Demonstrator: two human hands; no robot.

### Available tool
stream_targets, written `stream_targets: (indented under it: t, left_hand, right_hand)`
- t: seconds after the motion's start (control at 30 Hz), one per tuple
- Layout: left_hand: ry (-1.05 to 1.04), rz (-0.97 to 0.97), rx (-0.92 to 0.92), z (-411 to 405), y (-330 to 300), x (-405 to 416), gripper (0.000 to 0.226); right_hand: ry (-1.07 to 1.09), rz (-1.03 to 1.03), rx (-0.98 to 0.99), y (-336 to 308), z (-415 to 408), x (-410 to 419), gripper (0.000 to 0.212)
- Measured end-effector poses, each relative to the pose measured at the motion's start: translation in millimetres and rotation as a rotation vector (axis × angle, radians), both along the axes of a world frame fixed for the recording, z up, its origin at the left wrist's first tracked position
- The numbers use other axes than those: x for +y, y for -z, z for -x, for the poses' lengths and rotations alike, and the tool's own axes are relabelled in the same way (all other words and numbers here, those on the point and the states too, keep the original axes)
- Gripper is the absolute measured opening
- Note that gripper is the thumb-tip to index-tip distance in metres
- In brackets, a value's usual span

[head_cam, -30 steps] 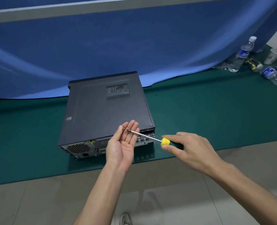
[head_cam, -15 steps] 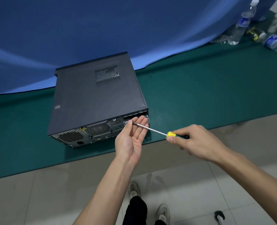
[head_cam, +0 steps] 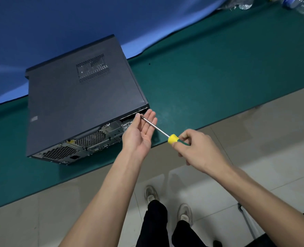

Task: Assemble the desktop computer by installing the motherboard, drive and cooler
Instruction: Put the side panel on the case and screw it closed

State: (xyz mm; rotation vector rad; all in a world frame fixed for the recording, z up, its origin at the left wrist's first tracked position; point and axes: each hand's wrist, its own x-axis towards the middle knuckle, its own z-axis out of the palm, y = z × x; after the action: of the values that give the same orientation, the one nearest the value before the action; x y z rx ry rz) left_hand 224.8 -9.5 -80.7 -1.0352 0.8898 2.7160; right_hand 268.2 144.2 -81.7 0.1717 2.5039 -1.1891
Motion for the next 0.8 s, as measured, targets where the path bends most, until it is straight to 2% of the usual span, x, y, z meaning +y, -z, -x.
stream_targets:
  t: [0.17, 0.5, 0.8]
  left_hand:
    - [0.007, 0.009, -0.020, 13, 4, -6, 0.022]
    - [0.023, -0.014, -0.065, 18, 7, -9, 0.019]
    - [0.036, 0.020, -0.092, 21, 6, -10, 0.018]
  right_hand:
    - [0.091, 0.087, 0.028, 10, -2, -14, 0.018]
    - [0.122, 0.060, 0.024, 11, -5, -28, 0.021]
    - [0.152, 0.118, -0.039, 0, -8, -36, 0.023]
